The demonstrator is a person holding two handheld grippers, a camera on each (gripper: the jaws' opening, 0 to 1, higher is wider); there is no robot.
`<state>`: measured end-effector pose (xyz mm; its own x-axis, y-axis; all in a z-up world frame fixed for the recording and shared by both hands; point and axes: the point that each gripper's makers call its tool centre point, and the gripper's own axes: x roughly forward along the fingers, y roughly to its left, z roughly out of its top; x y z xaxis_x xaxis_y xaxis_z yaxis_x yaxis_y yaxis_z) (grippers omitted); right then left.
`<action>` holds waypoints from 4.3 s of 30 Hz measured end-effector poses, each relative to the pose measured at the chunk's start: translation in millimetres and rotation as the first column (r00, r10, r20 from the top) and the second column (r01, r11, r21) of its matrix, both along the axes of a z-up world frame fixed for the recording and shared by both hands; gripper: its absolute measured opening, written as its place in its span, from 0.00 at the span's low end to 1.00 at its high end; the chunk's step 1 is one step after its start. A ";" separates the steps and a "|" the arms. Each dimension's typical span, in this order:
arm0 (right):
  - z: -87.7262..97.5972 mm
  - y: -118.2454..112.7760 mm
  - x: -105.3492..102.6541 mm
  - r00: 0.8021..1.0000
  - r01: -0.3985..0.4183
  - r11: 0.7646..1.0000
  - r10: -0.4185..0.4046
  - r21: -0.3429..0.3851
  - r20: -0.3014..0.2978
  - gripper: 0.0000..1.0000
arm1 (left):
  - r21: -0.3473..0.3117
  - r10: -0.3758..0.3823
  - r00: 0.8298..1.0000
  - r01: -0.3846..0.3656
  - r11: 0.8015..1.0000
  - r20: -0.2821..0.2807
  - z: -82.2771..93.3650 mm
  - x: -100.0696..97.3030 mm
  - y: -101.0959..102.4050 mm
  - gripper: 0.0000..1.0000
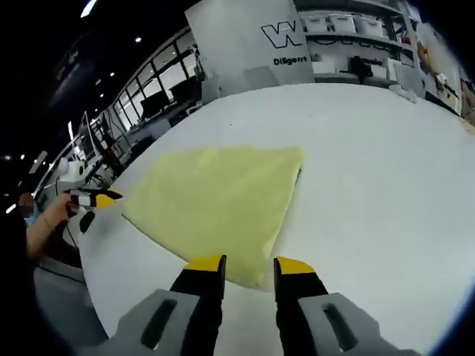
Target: Fold the garment on the visible template until the final outline fits inside the template.
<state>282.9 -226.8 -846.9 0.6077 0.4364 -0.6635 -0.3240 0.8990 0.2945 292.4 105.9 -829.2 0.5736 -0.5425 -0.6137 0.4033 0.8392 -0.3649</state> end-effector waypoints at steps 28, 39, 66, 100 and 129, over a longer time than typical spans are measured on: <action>-16.5 10.5 -14.7 0.996 0.053 0.999 -0.052 0.009 -0.076 0.01 | 0.108 -0.031 0.996 0.039 0.993 -0.078 -28.5 -12.2 11.1 0.00; -16.7 22.4 -34.0 0.996 0.012 1.000 -0.012 0.006 -0.091 0.01 | 0.155 -0.040 0.994 0.055 0.986 -0.102 -29.3 -28.7 22.3 0.00; -16.3 37.7 -74.9 0.992 -0.049 0.999 0.046 -0.024 -0.115 0.01 | 0.209 -0.045 0.989 0.074 0.975 -0.144 -30.2 -67.5 36.4 0.00; 42.0 58.5 -92.1 0.997 -0.052 0.998 0.053 -0.029 0.053 0.86 | 0.156 0.005 0.999 -0.012 0.988 0.044 24.4 -76.1 24.0 0.71; 68.7 82.8 -131.5 0.985 -0.107 0.990 0.118 -0.088 0.124 0.99 | 0.203 -0.039 0.991 0.012 0.979 0.128 38.4 -106.7 10.6 0.99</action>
<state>151.4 -144.1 -778.2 0.6406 0.4548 -0.6188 -0.4551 0.8739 0.1712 185.6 116.5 -790.8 0.6433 -0.4311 -0.6327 0.4587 0.8787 -0.1323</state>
